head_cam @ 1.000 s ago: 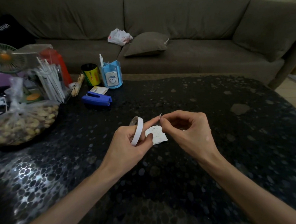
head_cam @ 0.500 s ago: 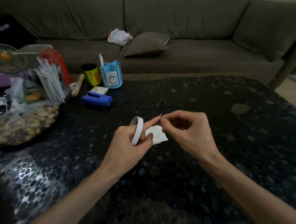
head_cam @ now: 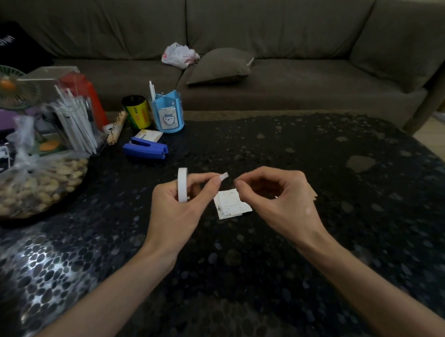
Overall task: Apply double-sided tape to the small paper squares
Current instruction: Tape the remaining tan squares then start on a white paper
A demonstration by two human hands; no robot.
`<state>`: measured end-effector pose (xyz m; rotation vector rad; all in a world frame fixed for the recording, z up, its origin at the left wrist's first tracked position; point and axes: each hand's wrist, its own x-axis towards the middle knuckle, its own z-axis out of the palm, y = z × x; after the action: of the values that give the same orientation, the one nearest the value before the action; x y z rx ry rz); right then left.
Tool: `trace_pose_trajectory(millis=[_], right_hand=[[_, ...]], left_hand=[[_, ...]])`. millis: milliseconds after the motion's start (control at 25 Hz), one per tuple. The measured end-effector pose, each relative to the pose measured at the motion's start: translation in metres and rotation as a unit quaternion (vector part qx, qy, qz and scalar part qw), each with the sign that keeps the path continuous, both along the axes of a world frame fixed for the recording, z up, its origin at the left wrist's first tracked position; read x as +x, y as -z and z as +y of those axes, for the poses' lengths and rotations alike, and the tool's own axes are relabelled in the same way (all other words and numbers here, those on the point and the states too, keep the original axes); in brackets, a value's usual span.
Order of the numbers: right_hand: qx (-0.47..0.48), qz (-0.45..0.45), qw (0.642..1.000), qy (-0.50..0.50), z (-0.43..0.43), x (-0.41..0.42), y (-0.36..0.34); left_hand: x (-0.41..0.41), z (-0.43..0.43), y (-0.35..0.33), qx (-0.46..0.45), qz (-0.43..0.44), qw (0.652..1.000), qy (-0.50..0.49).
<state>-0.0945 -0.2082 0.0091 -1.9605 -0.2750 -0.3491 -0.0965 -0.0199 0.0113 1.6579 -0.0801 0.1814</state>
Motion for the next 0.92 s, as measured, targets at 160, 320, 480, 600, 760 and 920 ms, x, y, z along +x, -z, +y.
trace_pose_trajectory(millis=[160,320,480,600,760,920], right_hand=[[-0.010,-0.013,1.000,-0.008,0.0025,-0.0019,-0.0016],[-0.014,-0.029,0.999,-0.029,0.0056,-0.0031,-0.0048],[-0.040,-0.070,0.997,-0.003,0.0043,-0.0034,-0.0030],[-0.066,-0.086,0.994,0.010,0.0018,-0.0036,-0.0030],[-0.064,-0.071,0.995,0.009,-0.0006,-0.0030,-0.0042],[-0.041,-0.038,0.998,0.004,-0.0019,-0.0010,-0.0068]], left_hand=[[-0.0019,-0.0013,-0.0006,-0.022,0.030,0.999,-0.019],[-0.0030,-0.0024,-0.0011,-0.024,0.038,0.999,0.014],[-0.0056,-0.0047,-0.0011,0.004,0.006,0.999,0.051],[-0.0044,-0.0038,0.0004,0.025,-0.030,0.997,0.070],[-0.0046,-0.0023,0.0009,0.063,-0.062,0.993,0.083],[-0.0048,-0.0032,0.0027,0.069,-0.069,0.991,0.090]])
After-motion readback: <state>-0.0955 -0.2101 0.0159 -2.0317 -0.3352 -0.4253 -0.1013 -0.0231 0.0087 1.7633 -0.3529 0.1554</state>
